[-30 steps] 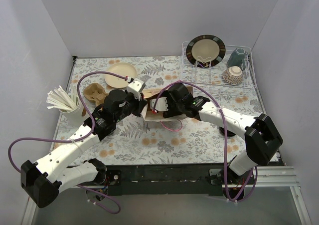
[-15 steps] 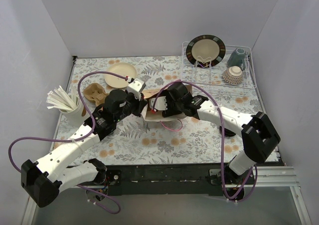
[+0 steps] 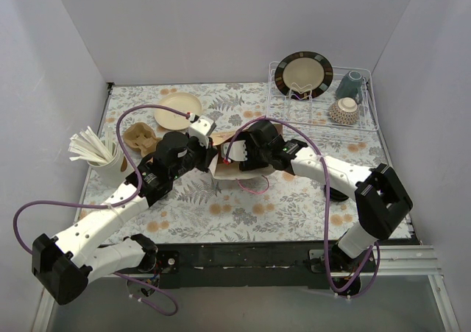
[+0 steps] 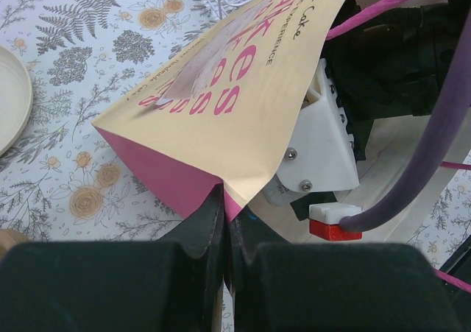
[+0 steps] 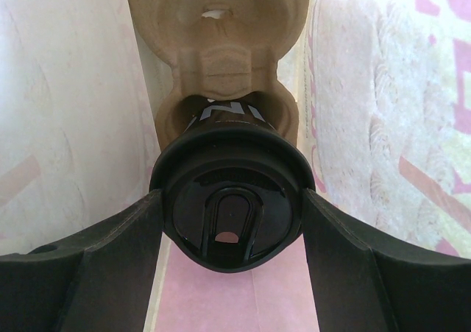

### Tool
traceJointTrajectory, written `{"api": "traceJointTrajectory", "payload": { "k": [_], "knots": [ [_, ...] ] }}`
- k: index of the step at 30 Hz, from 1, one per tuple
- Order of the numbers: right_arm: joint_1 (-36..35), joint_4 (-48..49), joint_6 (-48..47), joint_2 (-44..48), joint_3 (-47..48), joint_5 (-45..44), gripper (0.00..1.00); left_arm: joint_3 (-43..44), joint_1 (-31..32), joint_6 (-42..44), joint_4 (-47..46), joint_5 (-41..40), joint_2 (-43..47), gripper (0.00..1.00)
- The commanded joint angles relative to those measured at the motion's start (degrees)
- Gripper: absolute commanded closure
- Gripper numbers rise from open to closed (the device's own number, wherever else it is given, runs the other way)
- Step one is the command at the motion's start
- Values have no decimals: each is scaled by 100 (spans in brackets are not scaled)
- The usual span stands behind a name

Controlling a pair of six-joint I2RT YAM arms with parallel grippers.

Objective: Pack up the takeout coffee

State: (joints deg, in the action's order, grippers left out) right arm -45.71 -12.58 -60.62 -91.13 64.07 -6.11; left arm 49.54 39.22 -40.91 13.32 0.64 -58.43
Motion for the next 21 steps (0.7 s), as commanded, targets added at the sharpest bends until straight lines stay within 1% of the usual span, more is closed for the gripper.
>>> {"api": "traceJointTrajectory", "payload": {
  "k": [1,6,7,9,10,16,21],
  "knots": [
    [71,-34,156,-142,123,93,23,179,24,21,-75,120,34,100],
    [124,-34,182,-124,263,84,22,197,24,56,-84,129,-1,100],
    [124,-43,200,-115,316,92,20,205,24,48,-84,111,-1,100],
    [133,-87,200,-107,386,110,4,214,24,48,-93,120,-1,100],
    [133,-87,208,-98,439,110,2,214,24,39,-93,111,-10,100],
    [133,-192,209,-36,501,162,2,240,24,12,-75,94,-19,100],
    [133,-359,191,51,633,189,2,495,24,-58,99,15,-133,100]
  ]
}}
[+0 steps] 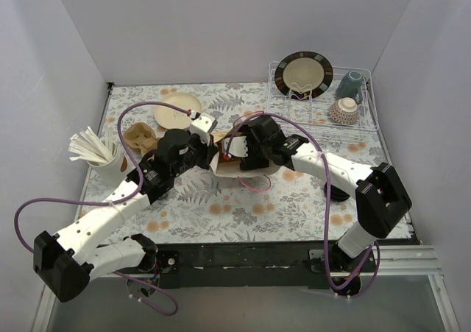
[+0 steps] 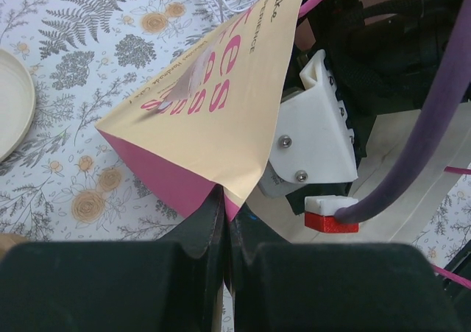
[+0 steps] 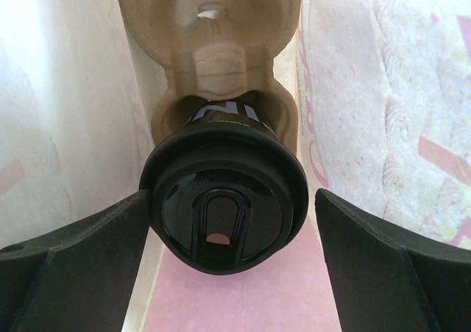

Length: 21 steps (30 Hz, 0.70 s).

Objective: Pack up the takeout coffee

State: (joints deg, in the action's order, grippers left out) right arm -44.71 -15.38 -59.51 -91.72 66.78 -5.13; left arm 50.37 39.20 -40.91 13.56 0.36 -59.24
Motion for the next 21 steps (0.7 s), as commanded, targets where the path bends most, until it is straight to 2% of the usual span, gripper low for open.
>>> {"api": "traceJointTrajectory", "payload": {
  "k": [1,8,16,21],
  "knots": [
    [32,-123,71,128,379,91,3,456,26,-58,111,34,-96,100],
    [32,-431,71,356,537,222,4,843,26,-443,401,34,-210,100],
    [6,-888,97,708,493,477,4,860,26,-1042,656,166,-167,100],
    [-3,-1283,141,893,467,925,4,887,26,-1183,779,228,-193,100]
  ]
}}
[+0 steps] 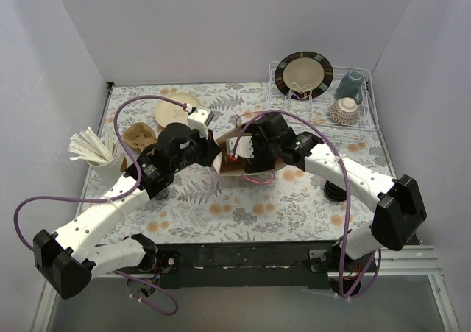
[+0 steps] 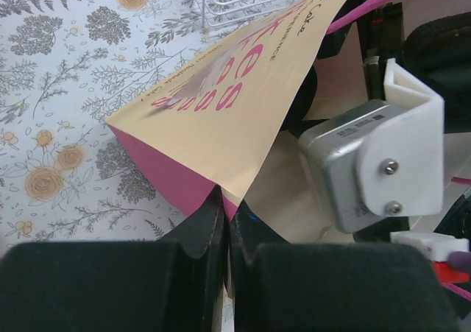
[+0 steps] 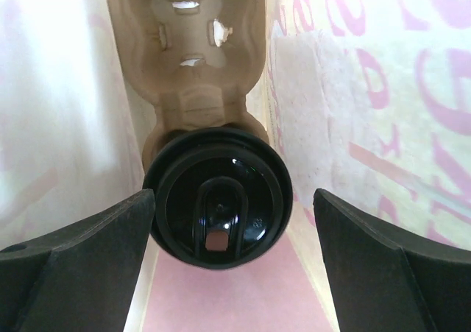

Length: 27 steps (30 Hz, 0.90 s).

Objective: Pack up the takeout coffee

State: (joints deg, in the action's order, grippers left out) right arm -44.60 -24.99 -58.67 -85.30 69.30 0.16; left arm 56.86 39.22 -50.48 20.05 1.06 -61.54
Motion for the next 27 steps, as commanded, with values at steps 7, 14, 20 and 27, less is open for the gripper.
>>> {"api": "traceJointTrajectory", "payload": {
  "k": [7,14,20,27],
  "knots": [
    [-14,-585,76,347,119,484,5,369,24,-252,192,184,-95,100],
    [-14,-840,242,303,488,616,6,405,24,-182,218,131,-148,100],
    [-14,-911,383,250,726,485,6,466,24,-138,236,149,-183,100],
    [-14,-823,436,259,743,379,9,449,24,-103,245,157,-166,100]
  ]
}}
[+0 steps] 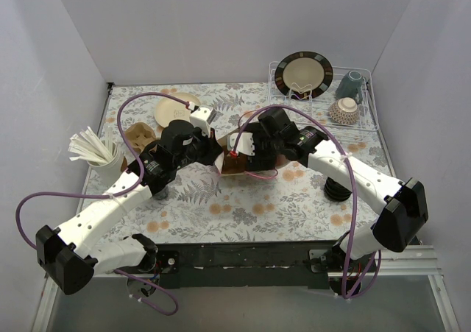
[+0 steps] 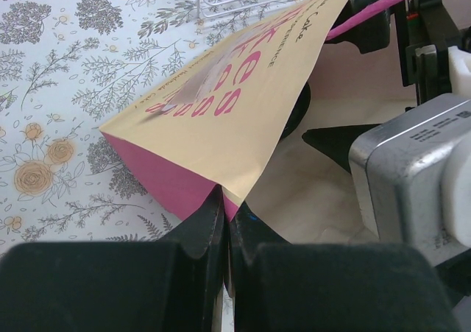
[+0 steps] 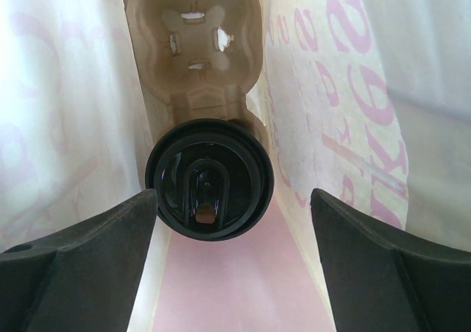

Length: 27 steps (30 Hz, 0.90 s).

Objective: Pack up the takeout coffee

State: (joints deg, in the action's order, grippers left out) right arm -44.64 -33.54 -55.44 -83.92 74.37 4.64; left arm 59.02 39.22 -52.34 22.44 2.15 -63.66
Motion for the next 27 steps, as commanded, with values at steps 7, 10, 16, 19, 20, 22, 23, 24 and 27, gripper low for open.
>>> {"api": "traceJointTrajectory", "payload": {
  "k": [7,10,16,19,20,22,23,24,27],
  "knots": [
    [-9,5,183,16,298,-51,40,189,24,57,6,57,82,100],
    [-9,23,218,-28,280,-51,53,127,24,30,-11,101,108,100],
    [-1,190,244,-133,122,-121,60,-5,24,13,-55,110,196,100],
    [-1,330,270,-195,52,-209,66,-31,24,4,-46,110,240,100],
    [-1,444,349,-204,34,-357,69,-49,24,13,-46,110,249,100],
    [-1,532,385,-239,-45,-586,71,-49,24,22,-38,84,266,100],
    [-1,576,411,-239,-71,-701,71,-58,24,22,-38,75,284,100],
    [8,611,420,-256,-89,-702,71,-66,24,22,-29,66,293,100],
    [8,664,516,-318,-142,-597,72,-75,24,22,-29,57,301,100]
  ]
}}
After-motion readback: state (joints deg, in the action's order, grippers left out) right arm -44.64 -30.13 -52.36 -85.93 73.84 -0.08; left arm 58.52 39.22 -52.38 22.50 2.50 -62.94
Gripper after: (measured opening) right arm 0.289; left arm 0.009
